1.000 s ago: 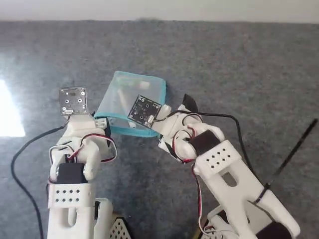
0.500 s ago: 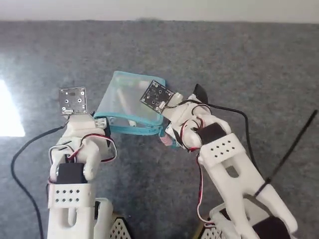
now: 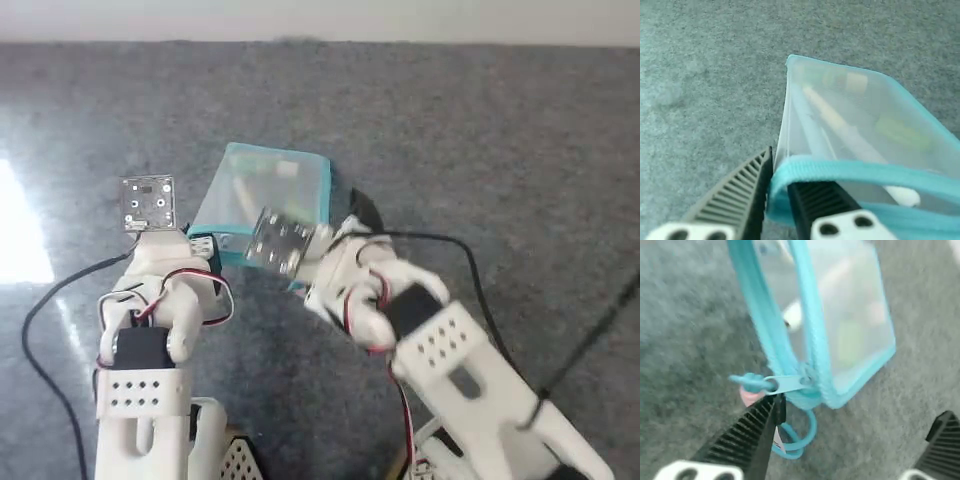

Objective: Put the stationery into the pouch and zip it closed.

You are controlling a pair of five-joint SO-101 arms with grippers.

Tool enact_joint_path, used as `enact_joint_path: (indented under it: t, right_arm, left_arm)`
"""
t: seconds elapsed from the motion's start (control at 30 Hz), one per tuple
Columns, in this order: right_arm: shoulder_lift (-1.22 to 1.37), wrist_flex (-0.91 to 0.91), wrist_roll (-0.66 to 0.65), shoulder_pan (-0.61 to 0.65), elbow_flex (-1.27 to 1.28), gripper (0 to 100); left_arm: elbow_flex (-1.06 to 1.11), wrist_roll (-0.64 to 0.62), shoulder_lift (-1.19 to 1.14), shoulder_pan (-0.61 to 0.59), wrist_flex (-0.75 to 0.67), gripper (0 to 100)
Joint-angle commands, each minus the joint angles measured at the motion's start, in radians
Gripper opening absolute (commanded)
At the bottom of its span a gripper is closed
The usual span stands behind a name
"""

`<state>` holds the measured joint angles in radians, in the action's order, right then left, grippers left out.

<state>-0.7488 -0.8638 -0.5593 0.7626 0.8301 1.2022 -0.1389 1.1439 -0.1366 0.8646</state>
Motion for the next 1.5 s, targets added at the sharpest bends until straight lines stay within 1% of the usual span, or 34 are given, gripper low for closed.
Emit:
enact_joint_path:
  t: [0.0,0.17,0.2,0.33,0.43,0.63,0.8,1.1,1.3,1.47]
  right_arm:
    - [-0.145,-0.041,0.026,0.031,-0.011,42.0]
    - [-0.205,-0.101,0.031,0.087,-0.005,42.0]
    - [-0.208,-0.11,0.018,0.074,-0.005,42.0]
    - [-0.202,-0.104,-0.018,-0.059,-0.002,42.0]
    - [-0.191,-0.09,-0.064,-0.093,0.023,42.0]
    - [-0.183,-0.051,-0.101,-0.008,0.083,42.0]
    - [-0.17,-0.012,-0.106,-0.007,0.078,42.0]
    - [0.076,0.027,-0.117,-0.008,-0.044,42.0]
    - [0.105,0.048,-0.114,-0.012,-0.054,41.3]
    - [0.104,0.047,-0.114,-0.007,-0.054,30.7]
  left_arm:
    - [-0.065,0.006,0.008,-0.005,-0.014,1]
    - [-0.065,0.006,0.008,-0.005,-0.014,1]
    - [-0.064,0.006,0.008,-0.005,-0.012,1]
    - [-0.051,0.006,0.008,-0.005,-0.012,1]
    - [-0.054,0.006,0.008,-0.003,-0.012,1]
    - [-0.054,0.006,0.008,-0.003,-0.012,1]
    - [-0.054,0.006,0.008,-0.003,-0.012,1]
    - [-0.054,0.006,0.008,-0.003,-0.014,1]
    - [-0.054,0.006,0.008,-0.003,-0.018,1]
    - [-0.054,0.006,0.008,-0.003,-0.018,1]
